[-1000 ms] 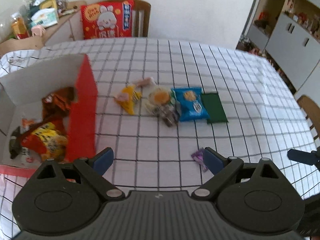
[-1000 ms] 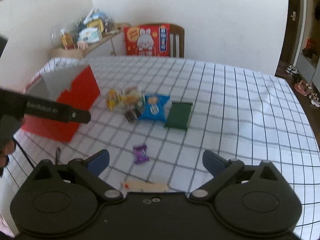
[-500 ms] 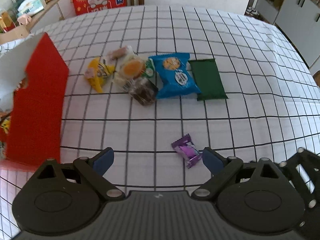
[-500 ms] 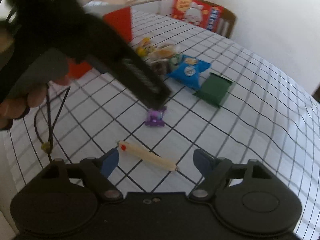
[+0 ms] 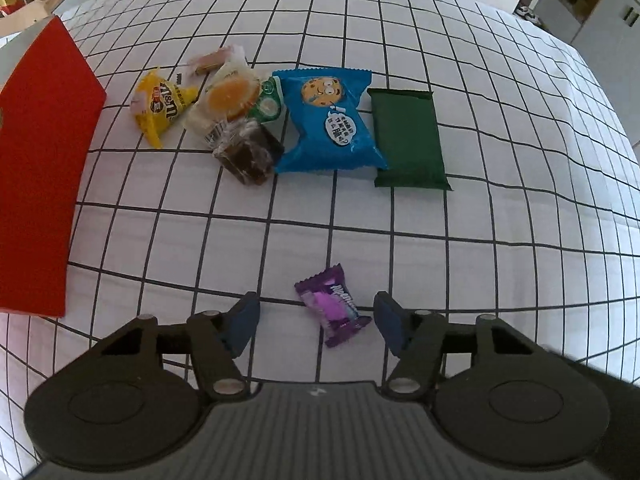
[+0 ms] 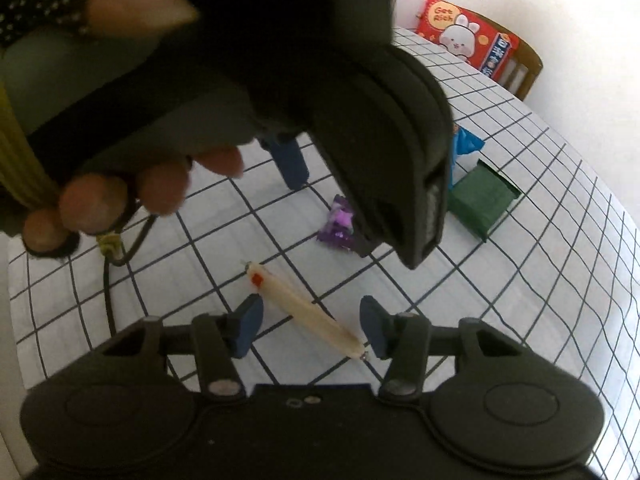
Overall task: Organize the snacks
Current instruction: 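Grasp the purple candy with left tool while right tool grasps the wooden stick, then carry the purple candy and wooden stick over the red box with both tools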
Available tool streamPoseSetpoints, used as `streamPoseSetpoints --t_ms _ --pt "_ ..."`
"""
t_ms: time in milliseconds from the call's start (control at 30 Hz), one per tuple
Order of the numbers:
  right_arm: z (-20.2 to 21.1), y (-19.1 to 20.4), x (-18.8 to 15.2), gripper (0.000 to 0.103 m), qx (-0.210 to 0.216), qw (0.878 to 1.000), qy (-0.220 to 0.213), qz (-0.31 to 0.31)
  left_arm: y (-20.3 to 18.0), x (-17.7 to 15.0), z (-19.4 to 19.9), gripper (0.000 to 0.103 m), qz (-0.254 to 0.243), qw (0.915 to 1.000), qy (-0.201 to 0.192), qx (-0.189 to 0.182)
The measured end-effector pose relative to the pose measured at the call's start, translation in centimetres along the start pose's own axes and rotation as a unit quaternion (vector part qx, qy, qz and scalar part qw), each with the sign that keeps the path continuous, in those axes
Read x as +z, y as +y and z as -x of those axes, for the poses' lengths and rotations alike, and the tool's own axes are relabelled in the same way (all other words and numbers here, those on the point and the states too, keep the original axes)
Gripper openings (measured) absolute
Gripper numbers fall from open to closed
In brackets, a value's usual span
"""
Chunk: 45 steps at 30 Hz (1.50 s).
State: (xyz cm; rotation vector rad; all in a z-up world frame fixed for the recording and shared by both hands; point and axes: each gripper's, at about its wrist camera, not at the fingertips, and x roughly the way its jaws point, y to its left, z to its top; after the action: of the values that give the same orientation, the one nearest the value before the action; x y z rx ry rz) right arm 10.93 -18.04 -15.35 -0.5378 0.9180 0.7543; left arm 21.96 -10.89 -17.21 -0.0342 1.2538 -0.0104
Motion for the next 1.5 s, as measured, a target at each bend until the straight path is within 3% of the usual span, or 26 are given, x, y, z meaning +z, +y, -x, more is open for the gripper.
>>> streamPoseSetpoints --t_ms 300,367,600,933,1500 --pt "0.6 -0.3 -1.0 0.014 0.014 1.000 -0.001 -0.013 -0.1 -0.2 0.3 0.027 0.000 0.9998 -0.007 0.019" --pt "0.7 -0.2 -1.2 0.010 0.008 1.000 -0.002 -0.018 0.1 -0.2 0.3 0.026 0.000 0.9998 -0.007 0.016" --pt "1.9 -1.4 -2.2 0.009 0.006 0.996 0.002 -0.084 1.7 -0.4 0.8 0.024 0.017 0.9998 -0.006 0.004" --pt "4.5 -4.3 -2.7 0.009 -0.001 0.981 -0.023 -0.194 4.5 -1.0 3.6 0.024 0.041 0.9989 -0.018 -0.012" --pt "8.2 -1.5 2.9 0.010 -0.001 0.964 -0.092 -0.248 9.4 -3.4 11.2 0.024 0.026 0.9967 -0.075 -0.019"
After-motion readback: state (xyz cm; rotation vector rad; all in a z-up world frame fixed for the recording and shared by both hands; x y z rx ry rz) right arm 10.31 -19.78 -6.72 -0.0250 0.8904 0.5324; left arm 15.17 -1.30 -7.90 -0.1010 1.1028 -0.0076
